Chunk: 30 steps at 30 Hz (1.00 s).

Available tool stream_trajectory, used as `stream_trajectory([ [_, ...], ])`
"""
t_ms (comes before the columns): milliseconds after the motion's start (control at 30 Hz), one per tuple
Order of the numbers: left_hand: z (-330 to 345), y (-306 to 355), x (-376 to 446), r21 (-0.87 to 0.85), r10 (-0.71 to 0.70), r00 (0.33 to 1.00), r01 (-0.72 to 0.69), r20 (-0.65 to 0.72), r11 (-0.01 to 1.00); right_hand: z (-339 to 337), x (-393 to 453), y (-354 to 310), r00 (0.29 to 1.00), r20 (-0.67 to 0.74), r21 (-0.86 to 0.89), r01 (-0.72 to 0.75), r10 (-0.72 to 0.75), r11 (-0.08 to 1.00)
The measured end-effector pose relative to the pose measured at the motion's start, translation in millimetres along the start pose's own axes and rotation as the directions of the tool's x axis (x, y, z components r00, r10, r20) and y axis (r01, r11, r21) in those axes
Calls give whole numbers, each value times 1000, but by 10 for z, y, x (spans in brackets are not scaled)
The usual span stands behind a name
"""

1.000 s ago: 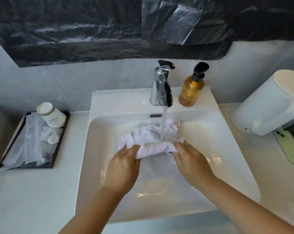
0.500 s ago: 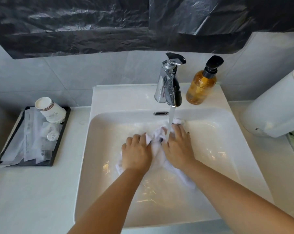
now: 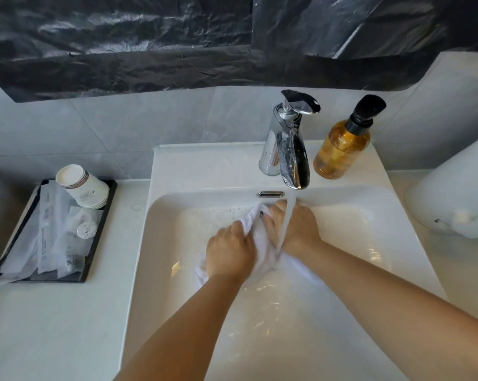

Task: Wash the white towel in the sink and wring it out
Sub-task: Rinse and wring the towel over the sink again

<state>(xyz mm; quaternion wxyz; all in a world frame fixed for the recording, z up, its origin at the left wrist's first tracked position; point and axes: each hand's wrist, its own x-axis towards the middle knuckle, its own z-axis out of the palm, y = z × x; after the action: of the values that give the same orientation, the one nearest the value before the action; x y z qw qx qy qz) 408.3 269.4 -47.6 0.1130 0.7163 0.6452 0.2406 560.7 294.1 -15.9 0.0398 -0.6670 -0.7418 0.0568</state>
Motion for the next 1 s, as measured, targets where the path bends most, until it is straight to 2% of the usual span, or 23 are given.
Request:
stream_trajectory([
  [33,-40,-3,-13,-17,1,1000,-1,-14,1000,-39,-49,32,1000,29,24,-7,6,1000],
  [67,-103,-7,-33,-14,9,1000,-9,-28,1000,-69,-120,65,1000,-8,54,2,-2,999],
  [167,-365,-45,-201,10,118,989,-117,-88,993,-144,-570,186,947,-319,-36,36,-46,999],
  [300,-743,-5,-643,-104,310,949,-314,-57,944,-183,-1352,218,906,-391,-65,152,-166,986],
  [400,-938,90,-943,-171,319,946,-306,55,937,-338,-1670,202,878,-446,38,213,-174,976],
  [467,-922,135,-962,-130,252,961,-237,112,963,-406,-1738,167,904,-423,161,146,-66,976],
  [567,-757,198,-762,-14,128,978,-127,167,992,-310,-1590,111,934,-353,185,18,50,983],
  [667,-443,145,-519,84,163,963,-185,214,979,-55,-1249,16,957,-258,126,-104,134,987],
  [767,-187,79,-455,76,144,958,-167,248,983,192,-1015,-58,967,-158,-5,-204,201,979],
  [867,-126,105,-432,84,168,972,-183,165,980,252,-957,-98,964,-177,-11,-203,198,979],
  [900,-148,135,-412,77,167,969,-183,183,980,282,-950,-90,965,-184,3,-188,186,982],
  [1000,-203,193,-309,187,102,906,-193,411,963,300,-862,-67,981,-104,-10,-163,161,987],
])
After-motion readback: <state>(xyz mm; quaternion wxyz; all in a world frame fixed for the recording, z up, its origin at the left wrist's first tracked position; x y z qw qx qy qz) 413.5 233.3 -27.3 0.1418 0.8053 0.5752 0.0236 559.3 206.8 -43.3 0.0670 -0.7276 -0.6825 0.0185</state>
